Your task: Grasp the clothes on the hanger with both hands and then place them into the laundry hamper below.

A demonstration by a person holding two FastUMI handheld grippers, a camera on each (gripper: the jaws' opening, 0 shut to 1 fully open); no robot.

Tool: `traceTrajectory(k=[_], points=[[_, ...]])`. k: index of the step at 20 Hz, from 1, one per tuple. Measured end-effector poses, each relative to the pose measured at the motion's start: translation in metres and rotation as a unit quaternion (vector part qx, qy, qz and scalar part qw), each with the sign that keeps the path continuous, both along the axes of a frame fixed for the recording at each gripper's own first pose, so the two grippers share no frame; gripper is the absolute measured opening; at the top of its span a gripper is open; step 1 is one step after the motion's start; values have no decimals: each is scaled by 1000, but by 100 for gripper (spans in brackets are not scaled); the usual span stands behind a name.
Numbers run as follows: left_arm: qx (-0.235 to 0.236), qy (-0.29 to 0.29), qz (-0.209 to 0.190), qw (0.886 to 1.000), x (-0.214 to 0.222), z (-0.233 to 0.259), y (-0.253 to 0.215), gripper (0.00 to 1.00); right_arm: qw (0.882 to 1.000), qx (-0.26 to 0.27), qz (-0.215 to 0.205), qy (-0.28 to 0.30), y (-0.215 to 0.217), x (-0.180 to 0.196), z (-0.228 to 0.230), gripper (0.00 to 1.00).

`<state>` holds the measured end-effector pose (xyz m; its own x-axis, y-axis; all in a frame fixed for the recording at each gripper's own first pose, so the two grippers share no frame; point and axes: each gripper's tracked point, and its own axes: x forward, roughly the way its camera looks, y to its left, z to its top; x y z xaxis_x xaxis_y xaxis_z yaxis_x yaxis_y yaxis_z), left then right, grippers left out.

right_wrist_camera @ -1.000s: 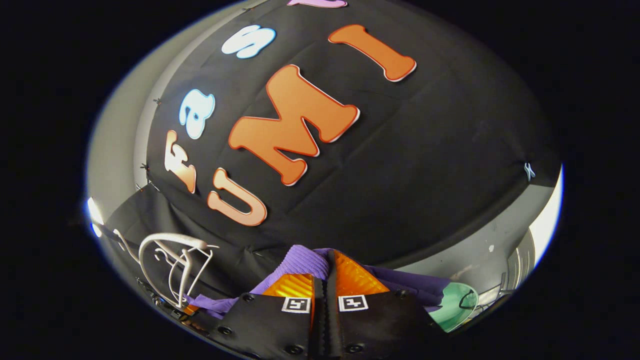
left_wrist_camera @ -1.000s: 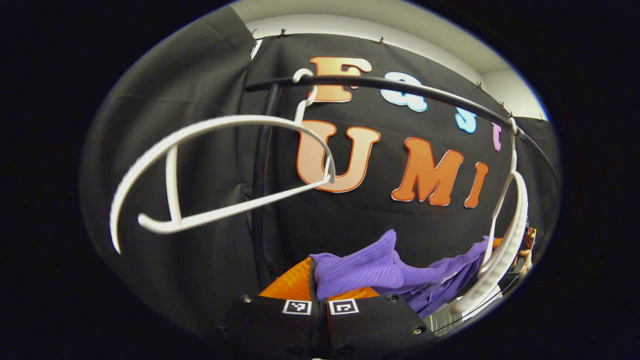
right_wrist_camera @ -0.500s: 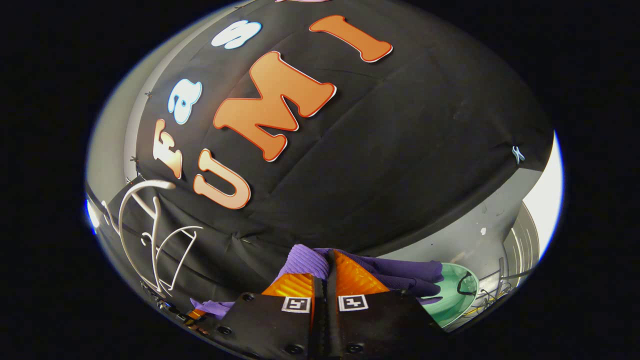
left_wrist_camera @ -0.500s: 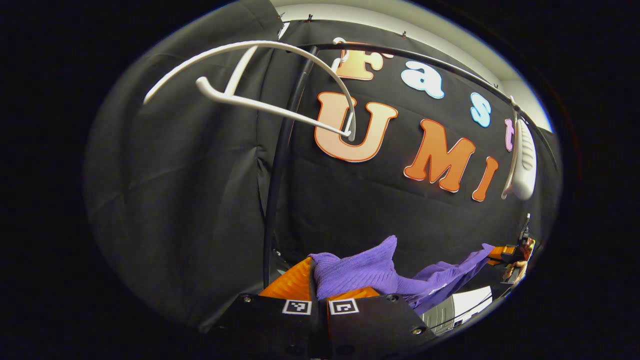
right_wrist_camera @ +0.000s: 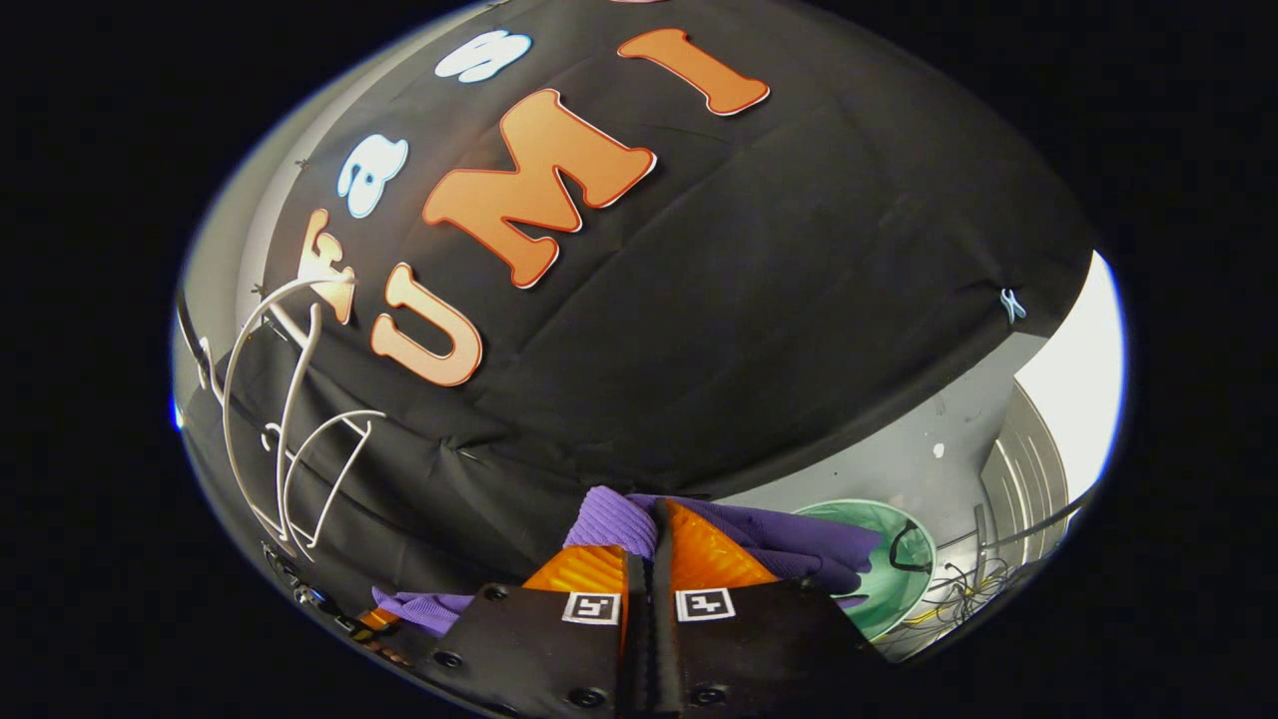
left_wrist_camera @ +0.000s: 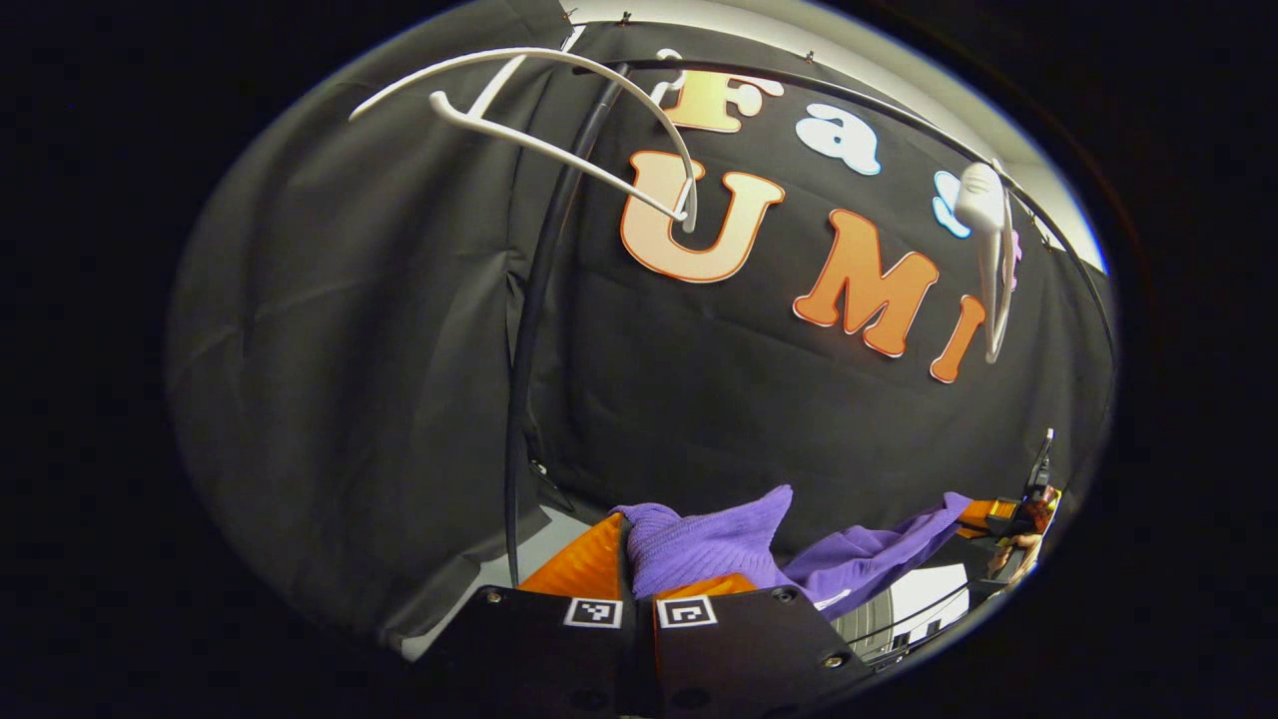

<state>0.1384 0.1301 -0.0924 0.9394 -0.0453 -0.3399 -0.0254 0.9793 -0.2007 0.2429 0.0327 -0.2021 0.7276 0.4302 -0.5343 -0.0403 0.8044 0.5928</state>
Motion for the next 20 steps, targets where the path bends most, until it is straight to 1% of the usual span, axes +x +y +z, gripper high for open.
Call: traceTrajectory(k=[3,8,11,13,17,20], points=[[8,11,-21,1000,-3,-14,-20,0,1000,-13,1,1,-2,-14,-6,7],[-1,24,-51,998,-8,-33,-58,0,1000,-20,-9,9,-5,-35,-17,7],[-4,42,-67,997,-15,-48,-90,0,1000,-19,-8,21,0,-52,-26,7],[3,46,-90,995,-18,-52,-115,0,999,-23,-5,26,6,-62,-32,7],[4,54,-138,989,-7,-61,-165,0,999,-29,-6,32,6,-76,-37,7],[13,65,-165,984,-7,-72,-200,0,998,-46,-9,29,1,-85,-40,7]])
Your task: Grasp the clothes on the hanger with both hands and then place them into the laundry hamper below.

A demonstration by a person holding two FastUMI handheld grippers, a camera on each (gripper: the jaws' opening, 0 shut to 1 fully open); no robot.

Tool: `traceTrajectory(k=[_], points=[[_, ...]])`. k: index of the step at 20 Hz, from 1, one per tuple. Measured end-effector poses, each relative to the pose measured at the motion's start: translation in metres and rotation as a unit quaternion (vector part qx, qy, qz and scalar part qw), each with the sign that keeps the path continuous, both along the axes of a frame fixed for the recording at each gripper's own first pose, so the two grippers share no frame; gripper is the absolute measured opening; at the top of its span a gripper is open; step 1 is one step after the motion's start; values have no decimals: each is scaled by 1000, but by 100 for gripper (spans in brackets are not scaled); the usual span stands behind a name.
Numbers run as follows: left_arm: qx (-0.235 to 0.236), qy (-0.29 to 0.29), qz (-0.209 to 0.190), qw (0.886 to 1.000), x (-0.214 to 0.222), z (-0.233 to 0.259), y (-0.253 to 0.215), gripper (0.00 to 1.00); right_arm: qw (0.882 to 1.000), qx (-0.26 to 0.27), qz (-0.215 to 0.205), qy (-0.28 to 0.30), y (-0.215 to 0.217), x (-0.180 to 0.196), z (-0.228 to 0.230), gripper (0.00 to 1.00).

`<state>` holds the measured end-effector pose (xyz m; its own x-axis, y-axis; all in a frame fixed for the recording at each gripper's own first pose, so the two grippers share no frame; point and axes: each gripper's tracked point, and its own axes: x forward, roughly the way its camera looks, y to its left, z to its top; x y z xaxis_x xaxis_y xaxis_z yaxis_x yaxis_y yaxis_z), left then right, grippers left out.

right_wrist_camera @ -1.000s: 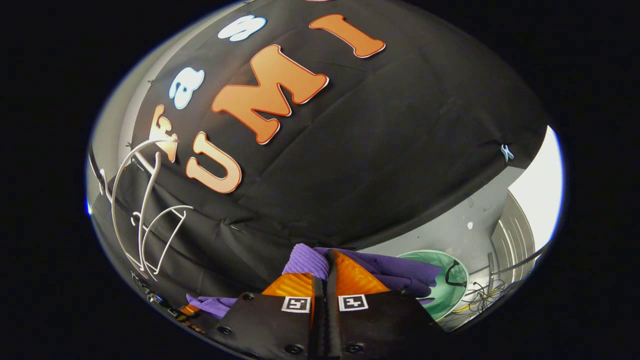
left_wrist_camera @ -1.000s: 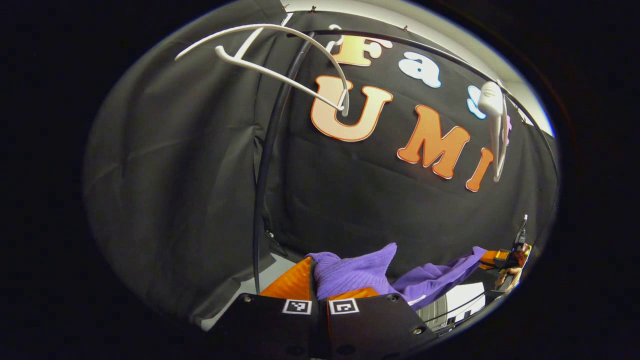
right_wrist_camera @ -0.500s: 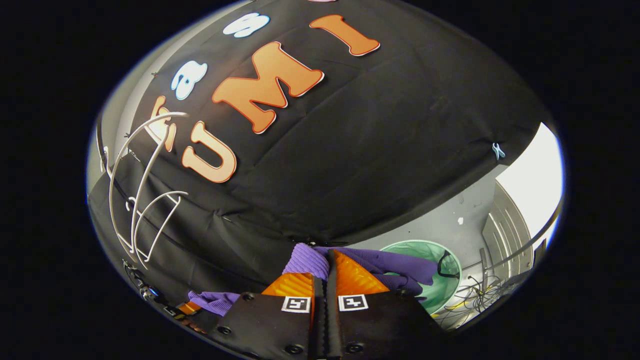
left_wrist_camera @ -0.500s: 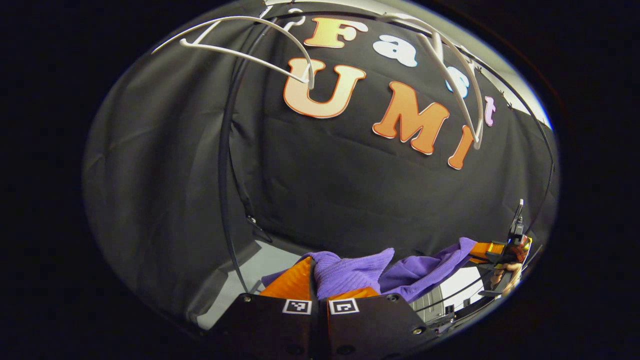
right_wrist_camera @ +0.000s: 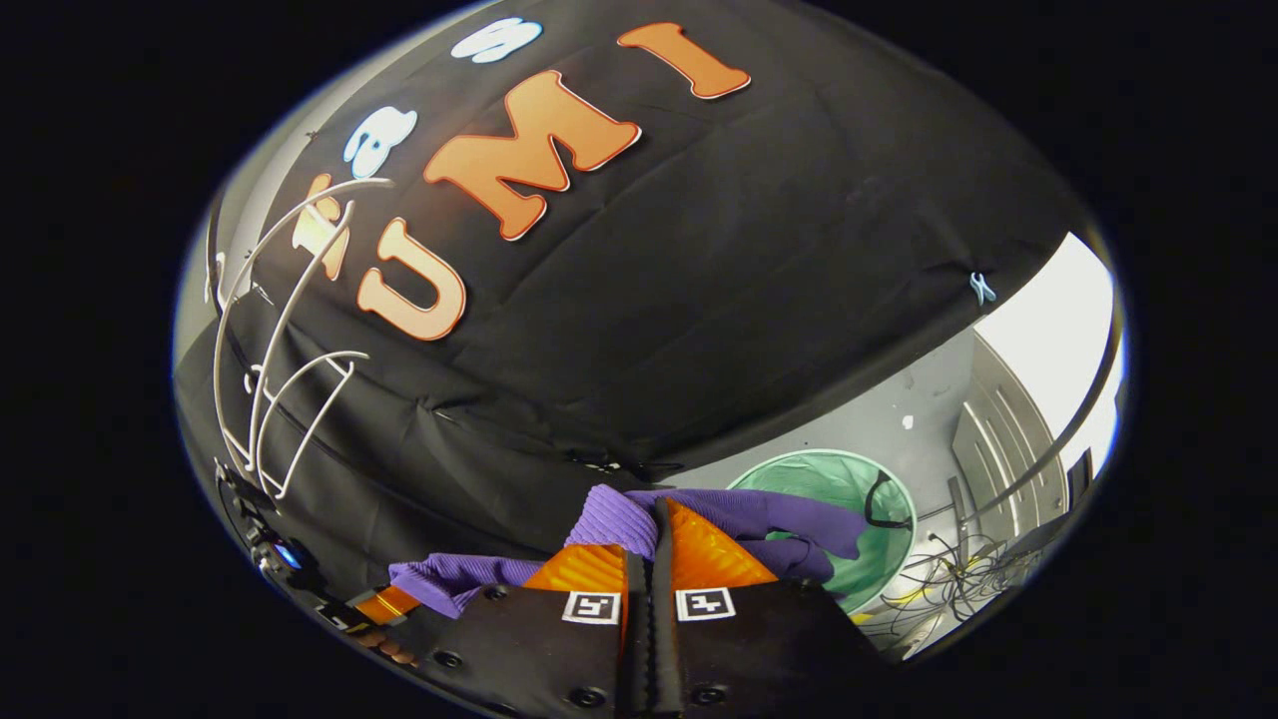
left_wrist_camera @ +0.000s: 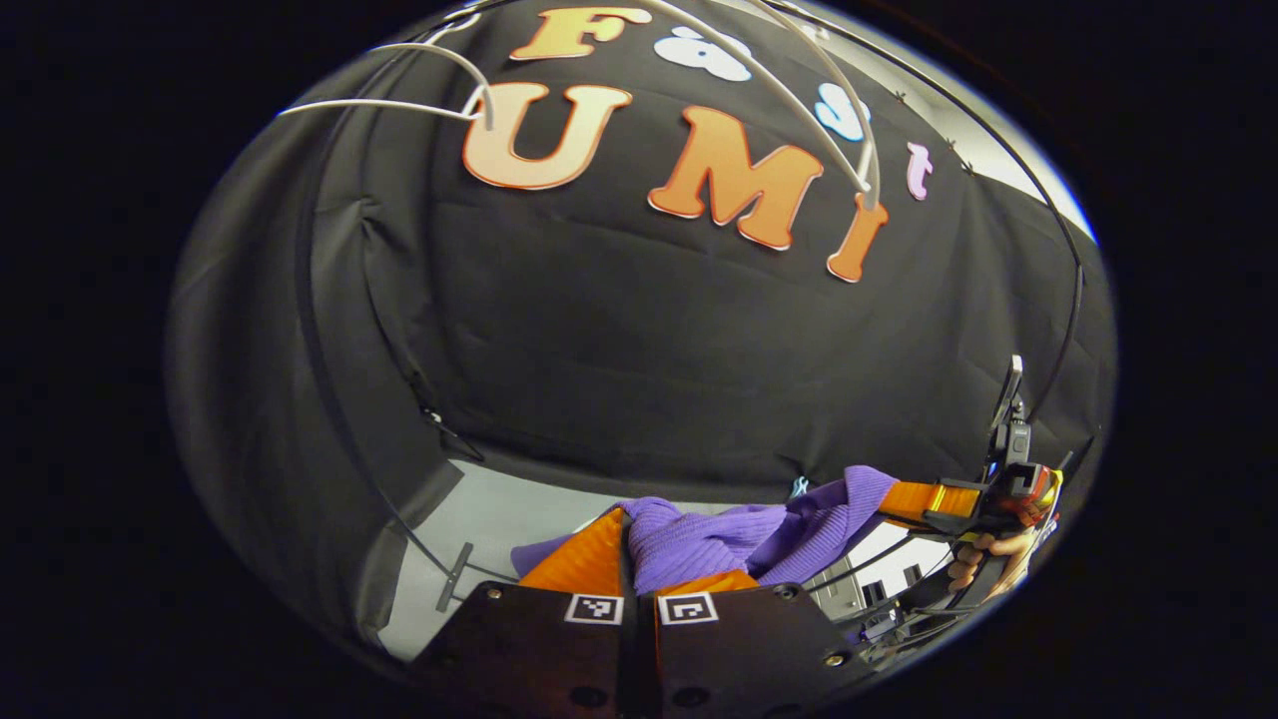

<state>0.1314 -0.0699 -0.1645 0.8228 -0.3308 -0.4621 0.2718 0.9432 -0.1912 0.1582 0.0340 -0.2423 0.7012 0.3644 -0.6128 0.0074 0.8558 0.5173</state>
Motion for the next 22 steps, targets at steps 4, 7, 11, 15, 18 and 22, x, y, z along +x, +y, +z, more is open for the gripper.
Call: traceTrajectory(k=[4,7,11,15,18,22], points=[[20,4,-35,999,-2,-13,-33,0,1000,-18,-5,8,-2,-9,-10,7],[39,11,-59,997,-2,-27,-56,0,999,-34,-10,17,-11,-14,-21,7],[46,31,-75,996,0,-42,-71,0,998,-53,-21,29,-22,-18,-39,7],[58,58,-84,993,6,-75,-87,0,994,-91,-29,47,-39,-22,-65,7],[77,89,-89,989,7,-95,-90,0,989,-116,-43,85,-50,-28,-95,7],[97,117,-100,983,12,-121,-97,1,984,-135,-43,112,-51,-26,-123,7]])
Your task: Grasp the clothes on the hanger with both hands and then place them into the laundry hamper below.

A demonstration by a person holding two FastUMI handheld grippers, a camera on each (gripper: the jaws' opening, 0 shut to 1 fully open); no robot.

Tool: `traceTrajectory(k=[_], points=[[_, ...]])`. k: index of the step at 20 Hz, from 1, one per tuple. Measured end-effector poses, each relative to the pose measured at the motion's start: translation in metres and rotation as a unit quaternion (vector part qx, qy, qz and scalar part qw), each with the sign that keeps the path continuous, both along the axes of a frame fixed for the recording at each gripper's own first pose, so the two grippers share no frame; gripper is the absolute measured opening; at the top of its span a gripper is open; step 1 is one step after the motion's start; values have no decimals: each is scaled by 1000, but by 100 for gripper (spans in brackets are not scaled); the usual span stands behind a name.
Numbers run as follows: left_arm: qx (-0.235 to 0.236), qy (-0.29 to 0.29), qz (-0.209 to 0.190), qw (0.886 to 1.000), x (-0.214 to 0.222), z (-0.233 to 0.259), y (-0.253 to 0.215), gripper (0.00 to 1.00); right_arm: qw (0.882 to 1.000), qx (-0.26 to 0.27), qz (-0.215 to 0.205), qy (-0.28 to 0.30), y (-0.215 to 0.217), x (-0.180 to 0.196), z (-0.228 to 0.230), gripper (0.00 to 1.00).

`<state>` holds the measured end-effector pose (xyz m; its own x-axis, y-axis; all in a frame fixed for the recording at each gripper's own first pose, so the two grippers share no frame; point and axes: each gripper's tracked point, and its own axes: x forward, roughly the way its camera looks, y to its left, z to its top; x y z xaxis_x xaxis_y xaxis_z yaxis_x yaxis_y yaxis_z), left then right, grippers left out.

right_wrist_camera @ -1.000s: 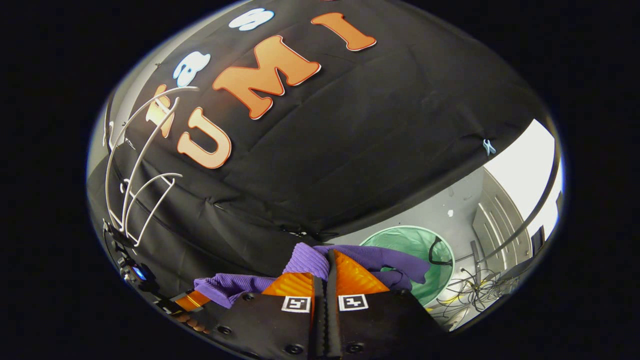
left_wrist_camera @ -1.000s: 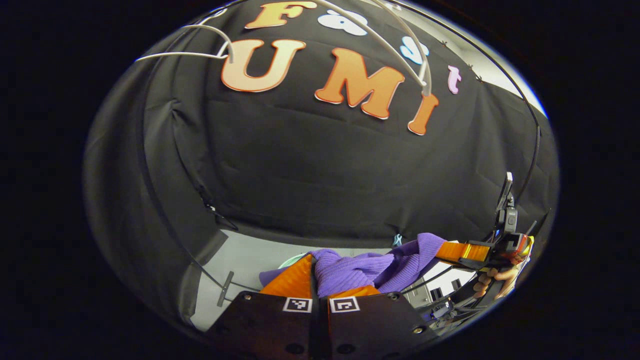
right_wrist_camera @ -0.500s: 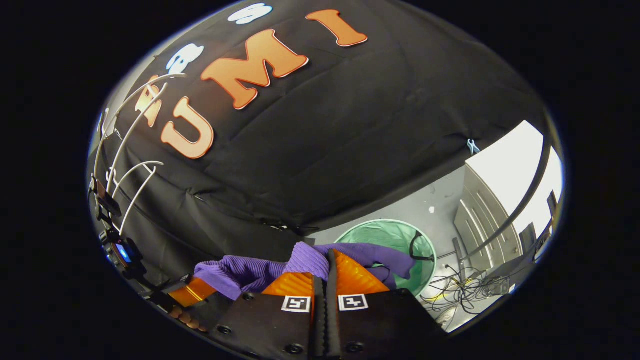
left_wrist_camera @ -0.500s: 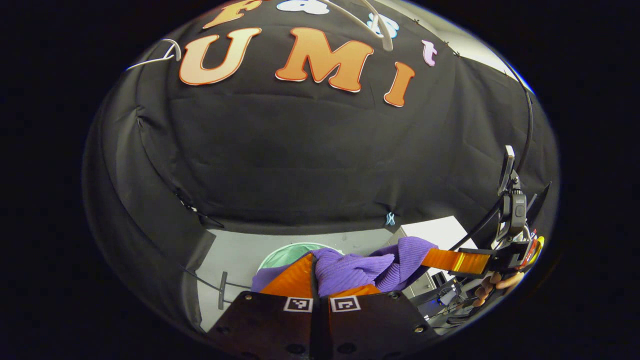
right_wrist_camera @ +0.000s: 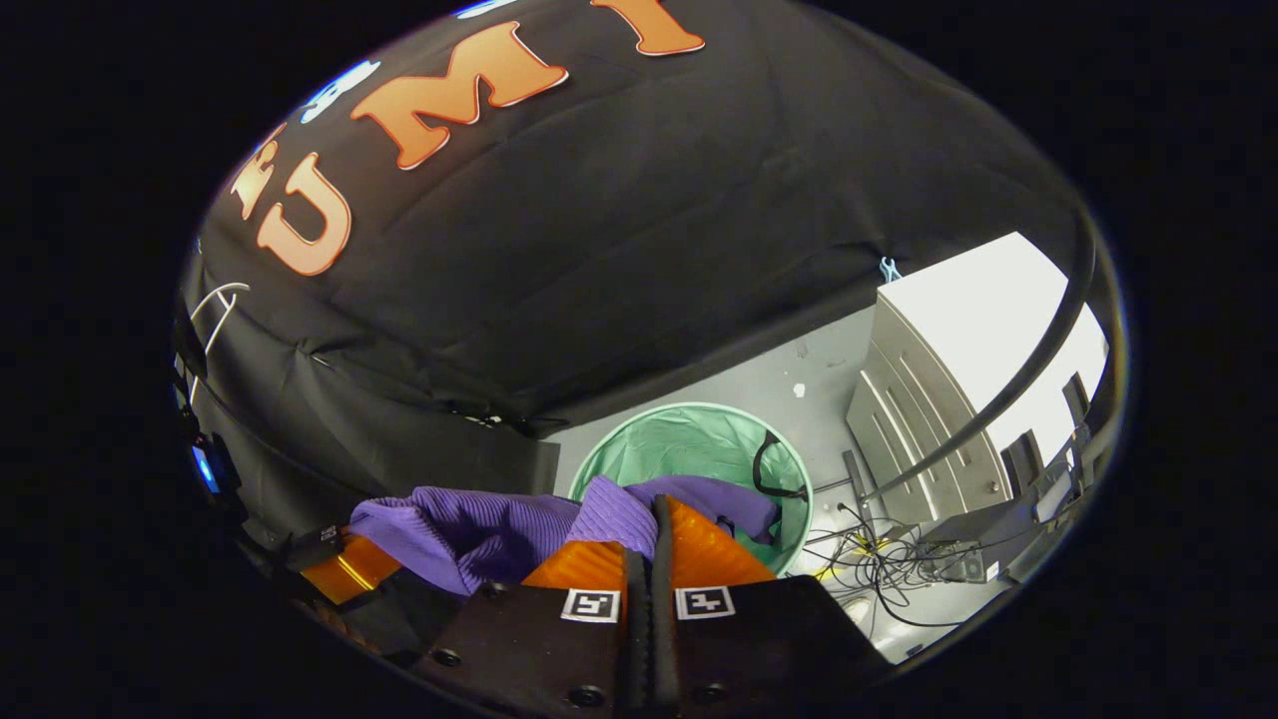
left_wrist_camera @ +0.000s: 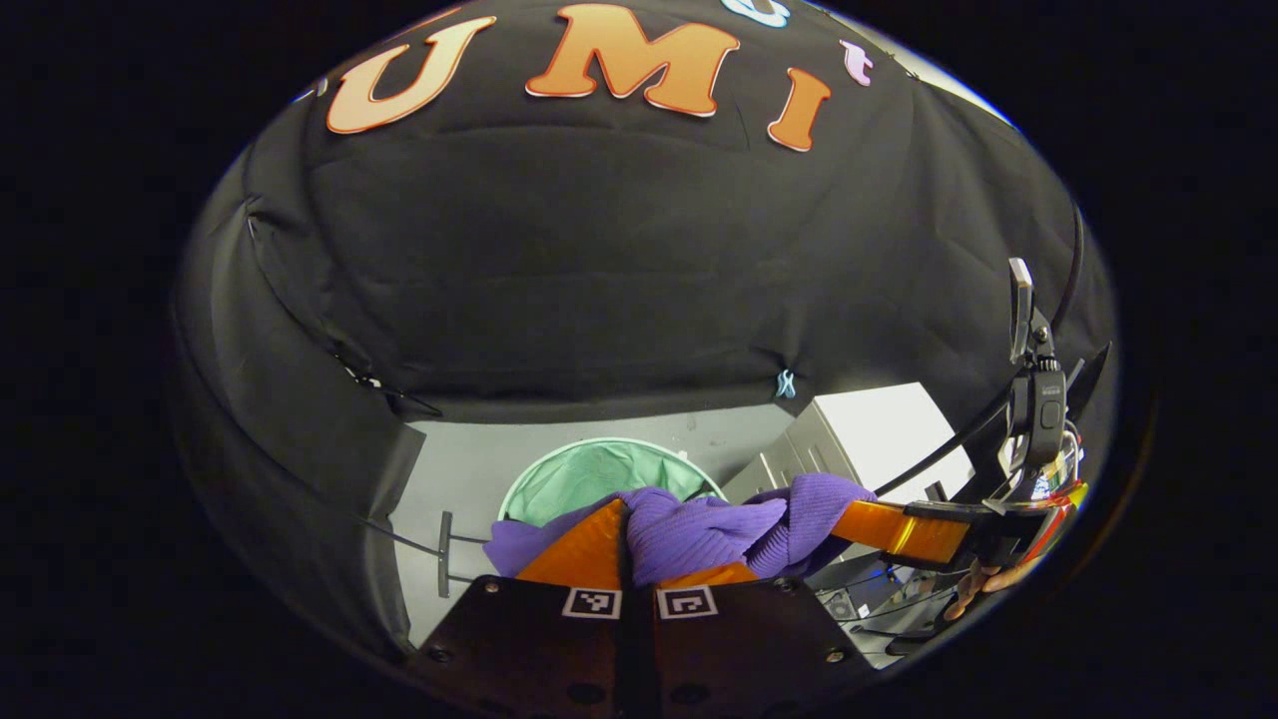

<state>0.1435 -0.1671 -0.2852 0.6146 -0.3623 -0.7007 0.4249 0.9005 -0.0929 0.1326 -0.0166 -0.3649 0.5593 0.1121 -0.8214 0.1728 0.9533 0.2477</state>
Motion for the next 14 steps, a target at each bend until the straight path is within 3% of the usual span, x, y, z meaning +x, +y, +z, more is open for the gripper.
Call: traceTrajectory(k=[7,14], points=[[70,47,-31,996,11,-60,2,1,997,-61,23,51,-7,0,-50,8],[106,94,-28,990,17,-101,7,1,992,-85,25,84,-12,7,-98,8]])
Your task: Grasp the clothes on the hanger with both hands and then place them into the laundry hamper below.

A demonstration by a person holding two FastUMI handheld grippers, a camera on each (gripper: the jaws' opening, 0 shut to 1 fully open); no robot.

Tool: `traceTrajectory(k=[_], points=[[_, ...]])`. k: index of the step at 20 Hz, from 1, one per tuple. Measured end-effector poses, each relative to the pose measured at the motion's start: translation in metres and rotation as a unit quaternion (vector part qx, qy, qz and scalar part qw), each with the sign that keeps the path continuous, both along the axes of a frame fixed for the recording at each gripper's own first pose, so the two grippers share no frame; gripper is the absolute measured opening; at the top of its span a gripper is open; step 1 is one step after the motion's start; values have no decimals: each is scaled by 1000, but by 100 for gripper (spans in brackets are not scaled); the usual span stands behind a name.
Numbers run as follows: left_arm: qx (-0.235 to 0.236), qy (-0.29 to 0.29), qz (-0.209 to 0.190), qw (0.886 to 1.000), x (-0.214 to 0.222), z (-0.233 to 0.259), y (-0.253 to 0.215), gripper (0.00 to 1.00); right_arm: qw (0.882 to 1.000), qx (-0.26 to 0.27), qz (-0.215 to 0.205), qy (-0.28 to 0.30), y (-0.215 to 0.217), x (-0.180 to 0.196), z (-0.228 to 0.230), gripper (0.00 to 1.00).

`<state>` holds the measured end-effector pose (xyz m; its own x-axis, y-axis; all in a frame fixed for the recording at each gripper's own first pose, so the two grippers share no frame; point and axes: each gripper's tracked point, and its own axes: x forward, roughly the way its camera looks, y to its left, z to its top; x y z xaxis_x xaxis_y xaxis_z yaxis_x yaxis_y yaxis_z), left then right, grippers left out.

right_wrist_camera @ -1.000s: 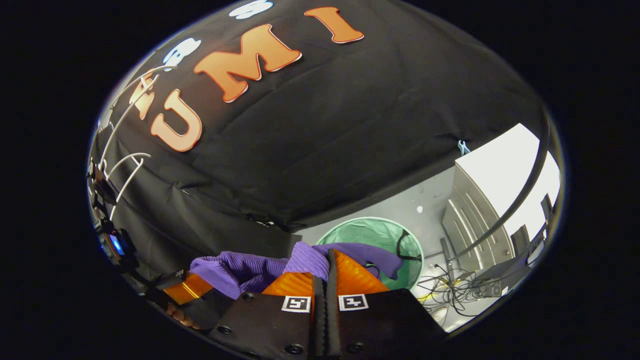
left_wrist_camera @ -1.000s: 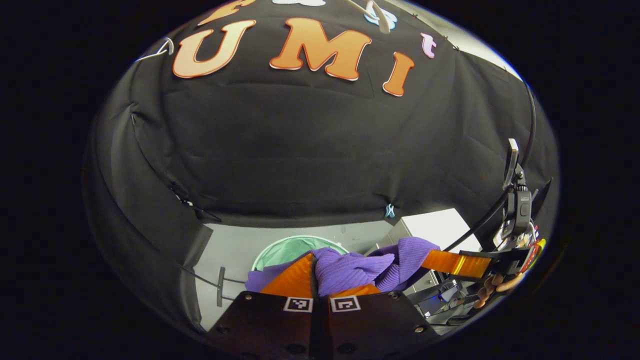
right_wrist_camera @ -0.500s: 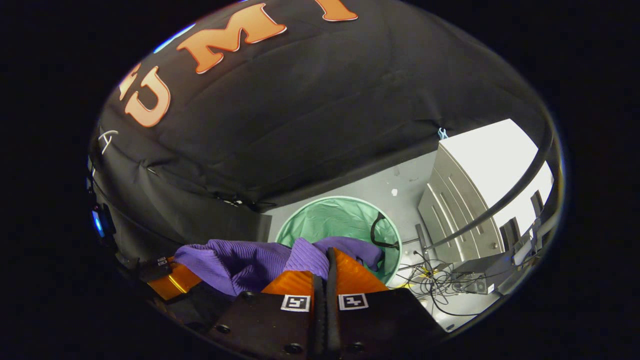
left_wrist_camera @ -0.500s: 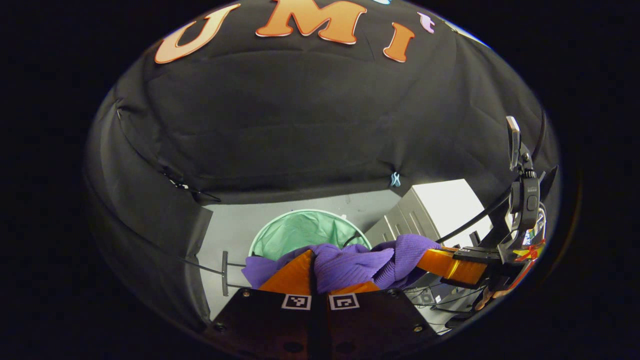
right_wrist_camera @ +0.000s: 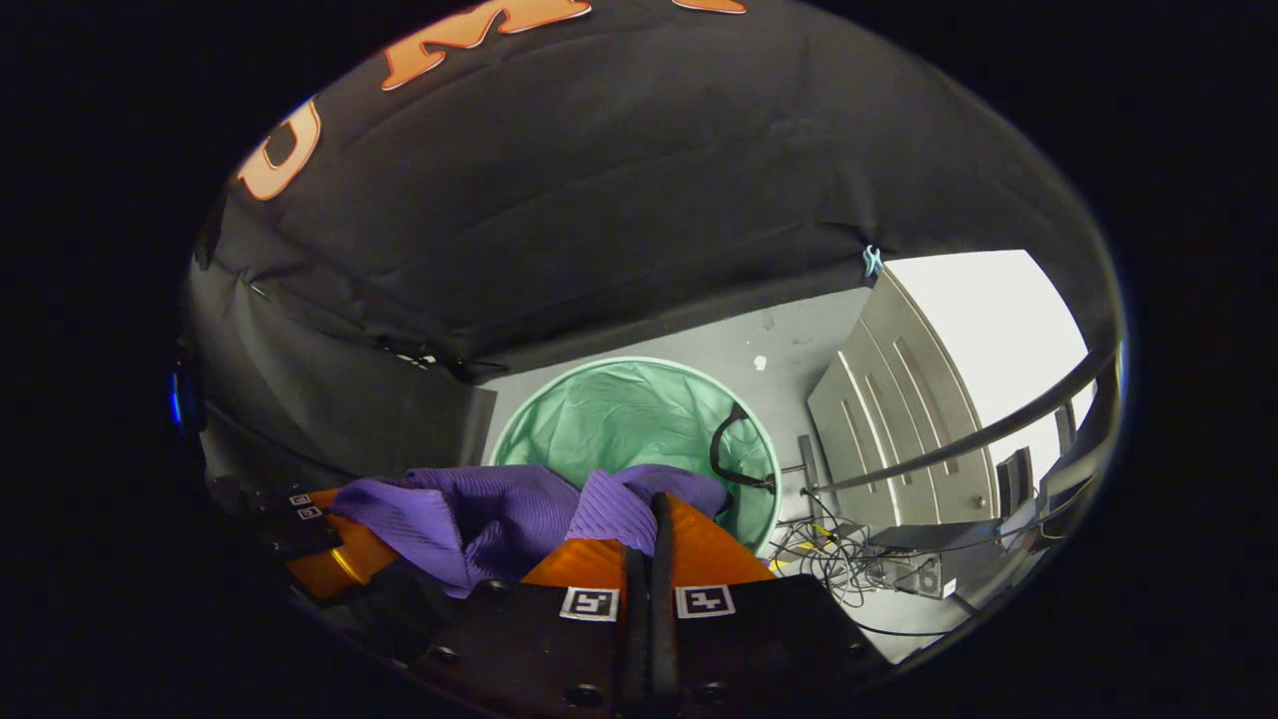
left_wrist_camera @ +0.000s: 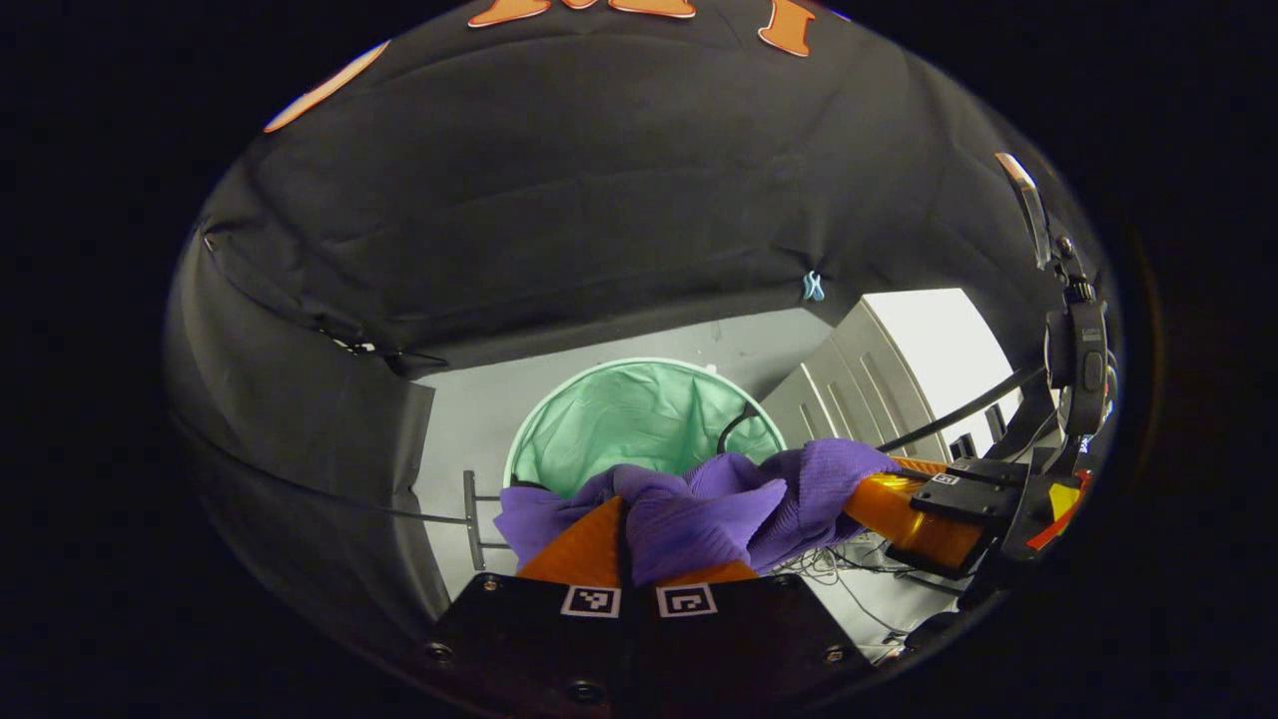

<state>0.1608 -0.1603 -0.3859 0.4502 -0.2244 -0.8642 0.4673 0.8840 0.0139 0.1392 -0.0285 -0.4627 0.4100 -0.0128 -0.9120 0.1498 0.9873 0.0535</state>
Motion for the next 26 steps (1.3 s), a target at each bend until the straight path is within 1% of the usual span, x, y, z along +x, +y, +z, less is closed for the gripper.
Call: traceTrajectory(k=[4,6,7,8,9,10,11,12,13,14,15,16,17,18,19,20,21,22,23,24,26], points=[[7,19,17,1000,1,-19,4,1,1000,-9,-5,10,-4,-3,-16,8],[8,21,13,1000,1,-19,8,3,1000,-9,-11,10,-6,-3,-16,8],[16,18,12,1000,1,-19,12,5,1000,-8,-14,8,-8,-3,-16,10],[20,16,12,1000,1,-21,14,7,1000,-9,-17,7,-9,-3,-14,10],[27,16,16,999,0,-20,17,12,1000,-9,-19,6,-11,-3,-12,10],[27,16,21,999,-1,-18,18,14,1000,-10,-20,6,-12,-4,-11,7],[23,17,25,999,-1,-19,17,24,1000,-6,-19,10,-12,-6,-10,13],[18,18,28,999,-3,-16,15,28,1000,-9,-16,13,-13,-11,-7,14],[15,19,33,999,-4,-14,16,46,1000,-12,-13,2,-14,-8,-1,27],[12,20,39,999,-7,-13,16,64,1000,-16,-10,-9,-16,-4,4,33],[7,20,44,999,-11,-9,15,83,1000,-17,-6,-17,-16,-3,11,45],[7,18,46,999,-11,-8,16,82,1000,-22,-3,-23,-16,-3,19,48],[9,14,47,999,-13,-5,18,84,999,-22,2,-29,-14,-3,23,39],[8,9,46,999,-14,-1,18,80,999,-22,5,-34,-12,-2,30,42],[7,3,45,999,-17,4,17,86,999,-21,8,-40,-12,-3,38,63],[10,-5,45,999,-15,3,14,92,999,-21,10,-46,-12,-4,44,70],[9,-14,45,999,-16,10,14,98,998,-26,14,-53,-16,-5,51,75],[6,-24,46,999,-19,24,14,98,997,-32,18,-60,-17,-6,59,89],[1,-34,47,998,-21,37,13,98,997,-34,22,-69,-17,-6,66,98],[-5,-45,49,998,-23,47,8,98,996,-37,24,-78,-18,-7,77,100],[-17,-67,53,996,-26,68,5,98,994,-37,29,-100,-18,-9,100,99]])
